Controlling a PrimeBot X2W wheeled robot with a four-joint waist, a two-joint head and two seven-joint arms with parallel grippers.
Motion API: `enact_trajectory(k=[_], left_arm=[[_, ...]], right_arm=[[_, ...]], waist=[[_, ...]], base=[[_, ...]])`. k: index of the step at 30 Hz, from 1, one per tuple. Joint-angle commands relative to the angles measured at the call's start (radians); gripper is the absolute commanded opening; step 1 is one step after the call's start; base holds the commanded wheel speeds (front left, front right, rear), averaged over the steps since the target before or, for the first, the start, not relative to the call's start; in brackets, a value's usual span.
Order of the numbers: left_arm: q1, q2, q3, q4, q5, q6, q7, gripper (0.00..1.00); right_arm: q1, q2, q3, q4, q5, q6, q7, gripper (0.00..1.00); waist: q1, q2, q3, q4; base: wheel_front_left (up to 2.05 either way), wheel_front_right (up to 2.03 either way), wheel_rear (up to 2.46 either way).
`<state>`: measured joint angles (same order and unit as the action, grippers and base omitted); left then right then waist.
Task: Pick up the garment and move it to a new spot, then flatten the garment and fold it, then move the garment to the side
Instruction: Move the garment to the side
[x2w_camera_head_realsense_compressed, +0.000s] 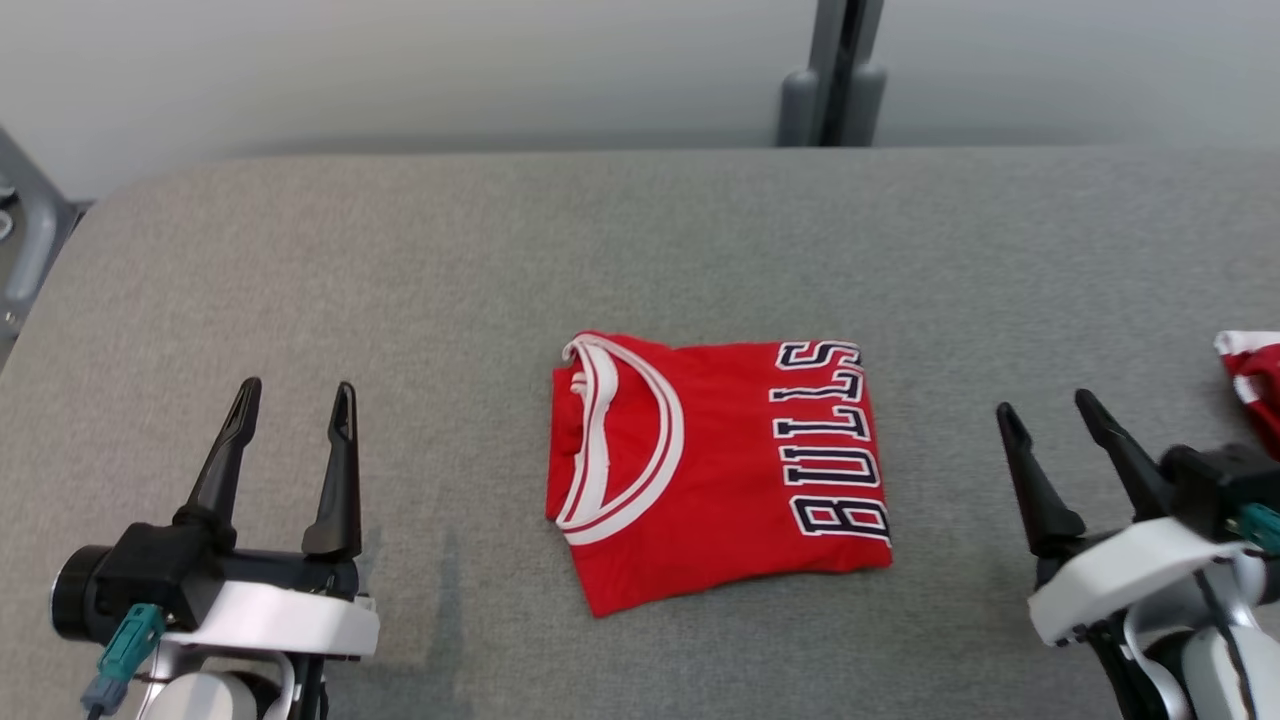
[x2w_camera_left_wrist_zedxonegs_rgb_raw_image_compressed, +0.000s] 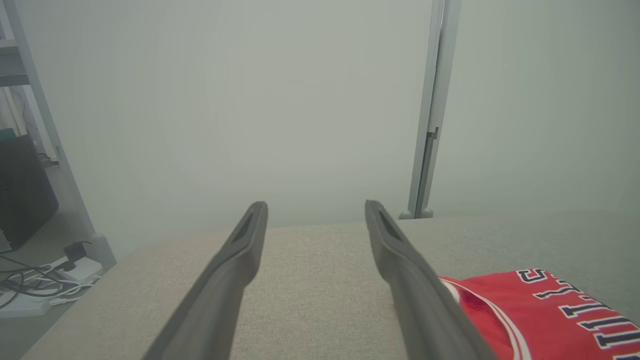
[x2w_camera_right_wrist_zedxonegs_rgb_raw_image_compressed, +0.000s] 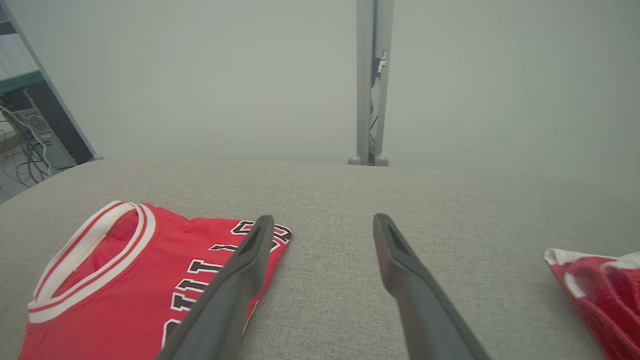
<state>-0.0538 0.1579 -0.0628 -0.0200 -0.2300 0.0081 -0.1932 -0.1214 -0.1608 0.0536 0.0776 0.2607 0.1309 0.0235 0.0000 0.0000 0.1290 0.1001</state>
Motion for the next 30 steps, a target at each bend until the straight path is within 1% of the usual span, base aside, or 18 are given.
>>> enact_trajectory(k=[1,6,9,12,14,15,16,17,23,26,30], left_arm=[[-0.029,-0.004,-0.002,0.014,-0.006,-0.006,-0.015,1.0],[-0.084,-0.017,-0.009,0.05,-0.009,-0.014,-0.044,1.0],[-0.108,-0.023,-0.007,0.067,-0.01,-0.015,-0.055,1.0],[-0.118,-0.027,-0.008,0.076,-0.007,-0.013,-0.06,1.0],[-0.124,-0.028,-0.006,0.083,-0.003,-0.01,-0.064,1.0],[-0.127,-0.027,-0.004,0.085,-0.003,-0.011,-0.066,1.0],[-0.127,-0.025,0.0,0.086,-0.004,-0.012,-0.066,1.0],[-0.127,-0.023,0.002,0.089,-0.003,-0.012,-0.067,1.0],[-0.137,-0.017,0.013,0.084,0.002,-0.009,-0.07,1.0],[-0.137,-0.006,0.026,0.068,0.006,-0.007,-0.071,1.0],[-0.142,0.007,0.033,0.043,0.011,-0.005,-0.071,1.0]], right_arm=[[-0.033,-0.011,0.024,0.038,0.01,0.0,0.007,1.0],[-0.111,-0.009,0.108,0.17,0.04,0.0,0.035,1.0],[-0.149,-0.005,0.148,0.239,0.061,0.0,0.038,1.0],[-0.17,-0.009,0.164,0.272,0.074,0.0,0.034,1.0],[-0.185,-0.013,0.182,0.302,0.086,0.0,0.049,1.0],[-0.193,-0.016,0.189,0.314,0.093,0.0,0.051,0.71],[-0.195,-0.019,0.2,0.325,0.099,0.0,0.065,0.3],[-0.196,-0.022,0.208,0.329,0.104,0.0,0.069,0.0],[-0.217,-0.067,0.271,0.299,0.106,-0.001,0.086,0.0],[-0.233,-0.098,0.314,0.255,0.095,-0.001,0.091,0.0],[-0.239,-0.155,0.339,0.195,0.08,-0.001,0.081,0.0]], waist=[[0.0,0.0,0.067,0.051],[0.0,0.0,0.131,0.097],[0.0,0.0,0.154,0.112],[0.0,0.0,0.163,0.118],[0.0,0.0,0.169,0.118],[0.0,0.0,0.172,0.117],[0.0,0.0,0.174,0.115],[0.0,0.0,0.175,0.113],[0.0,0.0,0.18,0.077],[0.0,0.0,0.192,0.029],[0.0,0.0,0.212,-0.051]], base=[[0.0,0.0,0.0],[0.0,0.0,0.0],[0.0,0.0,0.0],[0.0,0.0,0.0],[0.0,0.0,0.0],[0.0,0.0,0.0],[0.0,0.0,0.0],[0.0,0.0,0.0],[0.0,0.0,0.0],[0.0,0.0,0.0],[0.0,0.0,0.0]])
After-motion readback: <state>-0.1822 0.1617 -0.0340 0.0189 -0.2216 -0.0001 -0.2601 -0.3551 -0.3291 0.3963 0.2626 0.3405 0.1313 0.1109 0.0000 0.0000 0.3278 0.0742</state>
